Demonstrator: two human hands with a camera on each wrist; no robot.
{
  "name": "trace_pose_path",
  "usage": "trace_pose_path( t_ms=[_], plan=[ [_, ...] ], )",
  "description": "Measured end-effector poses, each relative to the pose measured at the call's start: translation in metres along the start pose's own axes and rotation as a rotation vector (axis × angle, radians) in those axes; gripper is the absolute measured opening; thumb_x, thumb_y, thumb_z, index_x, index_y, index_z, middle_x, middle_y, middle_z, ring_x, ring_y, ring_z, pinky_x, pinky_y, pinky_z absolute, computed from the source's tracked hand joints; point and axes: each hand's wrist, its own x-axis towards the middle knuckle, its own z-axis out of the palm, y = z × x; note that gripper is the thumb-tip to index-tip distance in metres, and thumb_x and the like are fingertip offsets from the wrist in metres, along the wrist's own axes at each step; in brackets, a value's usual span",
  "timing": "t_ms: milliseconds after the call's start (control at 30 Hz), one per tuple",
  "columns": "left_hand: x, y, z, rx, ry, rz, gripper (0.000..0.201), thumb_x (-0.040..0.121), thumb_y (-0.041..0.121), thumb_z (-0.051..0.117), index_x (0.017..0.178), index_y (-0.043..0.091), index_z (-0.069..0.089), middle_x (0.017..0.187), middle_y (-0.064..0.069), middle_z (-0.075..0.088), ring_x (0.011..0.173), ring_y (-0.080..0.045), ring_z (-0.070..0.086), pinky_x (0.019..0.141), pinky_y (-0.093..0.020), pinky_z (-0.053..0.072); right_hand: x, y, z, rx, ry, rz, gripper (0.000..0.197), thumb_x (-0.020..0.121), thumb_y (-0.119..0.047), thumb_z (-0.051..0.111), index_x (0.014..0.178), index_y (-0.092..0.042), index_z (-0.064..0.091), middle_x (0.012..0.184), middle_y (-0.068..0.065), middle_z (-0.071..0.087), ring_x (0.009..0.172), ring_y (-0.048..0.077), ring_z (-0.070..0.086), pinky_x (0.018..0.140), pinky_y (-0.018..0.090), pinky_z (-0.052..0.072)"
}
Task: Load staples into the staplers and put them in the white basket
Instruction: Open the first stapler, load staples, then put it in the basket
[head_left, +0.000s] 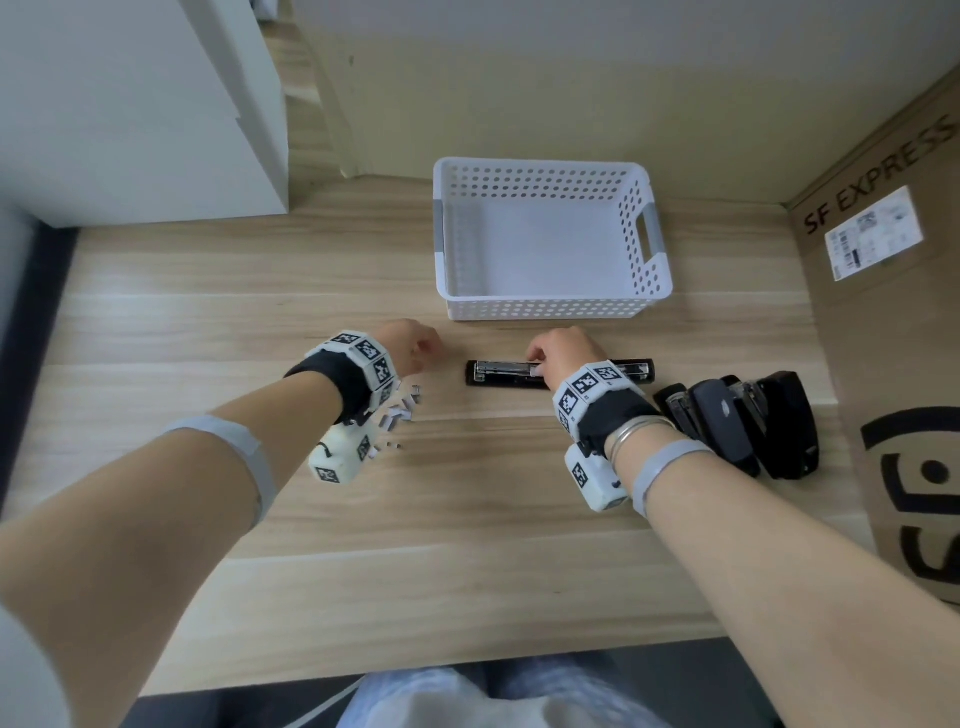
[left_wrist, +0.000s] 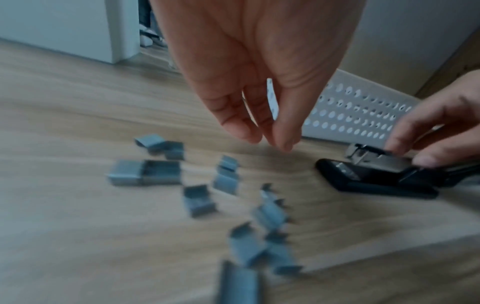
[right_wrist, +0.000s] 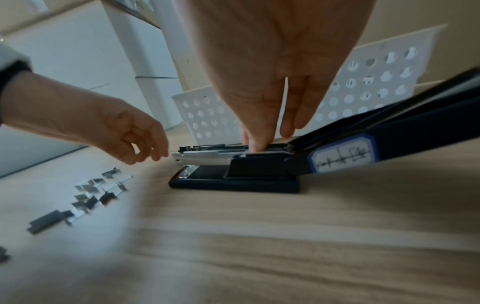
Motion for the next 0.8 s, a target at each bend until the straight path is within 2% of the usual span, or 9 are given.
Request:
trace_pose_path(
  t_ms=[33, 100, 233, 300, 400, 500, 633, 800],
  plan=[
    [-0.001, -0.006, -0.001, 0.069, -0.022, -0.015, 0.04, 0.087, 0.003, 0.051, 0.126, 0.013, 0.054, 0.126, -0.009, 0.059, 0.112, -0.029, 0.057, 0.095, -0.033, 0.045, -0.001, 0.0, 0.0, 0.006, 0.005, -0.005, 0.025, 0.089, -0.009, 0.06, 0.108, -0.022, 0.069, 0.12, 0.006, 0.062, 0.092, 0.021, 0.064, 0.081, 0.027, 0.05],
    [-0.003, -0.016, -0.001, 0.159, -0.04, -0.043, 0.04, 0.087, 0.002, 0.051, 0.125, 0.014, 0.055, 0.125, -0.009, 0.059, 0.109, -0.03, 0.057, 0.094, -0.032, 0.046, -0.003, -0.005, 0.0, -0.002, 0.041, -0.043, 0.023, 0.091, -0.012, 0.057, 0.108, -0.021, 0.069, 0.117, 0.006, 0.064, 0.103, 0.021, 0.062, 0.088, 0.03, 0.051],
    [-0.007, -0.024, 0.006, 0.205, -0.053, -0.032, 0.039, 0.083, 0.005, 0.056, 0.12, 0.017, 0.058, 0.121, -0.008, 0.057, 0.108, -0.03, 0.056, 0.092, -0.033, 0.047, -0.005, -0.016, 0.002, 0.011, 0.099, -0.094, 0.022, 0.093, -0.014, 0.053, 0.107, -0.02, 0.07, 0.114, 0.003, 0.067, 0.112, 0.022, 0.057, 0.089, 0.031, 0.05],
    [-0.009, -0.026, 0.012, 0.185, -0.056, -0.031, 0.038, 0.083, 0.004, 0.055, 0.118, 0.016, 0.059, 0.121, -0.009, 0.054, 0.102, -0.028, 0.055, 0.084, -0.031, 0.046, -0.006, -0.02, 0.003, 0.014, 0.103, -0.109, 0.022, 0.094, -0.015, 0.053, 0.106, -0.019, 0.07, 0.114, 0.002, 0.067, 0.114, 0.022, 0.055, 0.091, 0.031, 0.049],
    [-0.007, -0.029, 0.019, 0.168, 0.006, -0.007, 0.028, 0.083, 0.004, 0.057, 0.109, 0.009, 0.063, 0.118, -0.012, 0.055, 0.093, -0.028, 0.054, 0.073, -0.027, 0.038, -0.008, -0.019, 0.005, -0.008, 0.1, -0.131, 0.021, 0.094, -0.016, 0.052, 0.106, -0.019, 0.069, 0.113, 0.002, 0.066, 0.116, 0.023, 0.052, 0.092, 0.032, 0.047],
    [-0.005, -0.032, 0.024, 0.15, 0.054, 0.007, 0.022, 0.082, -0.001, 0.057, 0.102, 0.004, 0.066, 0.119, -0.013, 0.054, 0.099, -0.031, 0.057, 0.073, -0.023, 0.035, -0.008, -0.017, 0.007, -0.027, 0.096, -0.138, 0.021, 0.095, -0.017, 0.052, 0.107, -0.02, 0.069, 0.114, 0.001, 0.066, 0.118, 0.022, 0.05, 0.093, 0.032, 0.045],
    [-0.005, -0.03, 0.026, 0.1, 0.124, 0.043, 0.02, 0.083, -0.002, 0.053, 0.097, 0.001, 0.067, 0.118, -0.013, 0.053, 0.085, -0.028, 0.053, 0.071, -0.025, 0.038, -0.01, -0.018, 0.006, -0.026, 0.101, -0.15, 0.022, 0.095, -0.016, 0.051, 0.107, -0.02, 0.069, 0.114, 0.0, 0.066, 0.119, 0.022, 0.049, 0.092, 0.032, 0.045],
    [-0.005, -0.023, 0.025, 0.103, 0.105, 0.026, 0.022, 0.087, 0.009, 0.054, 0.107, 0.005, 0.062, 0.117, -0.013, 0.055, 0.099, -0.031, 0.058, 0.077, -0.027, 0.041, -0.009, -0.02, 0.005, 0.003, 0.122, -0.172, 0.021, 0.094, -0.015, 0.052, 0.104, -0.02, 0.071, 0.111, 0.0, 0.067, 0.116, 0.022, 0.052, 0.093, 0.033, 0.048]
  ],
)
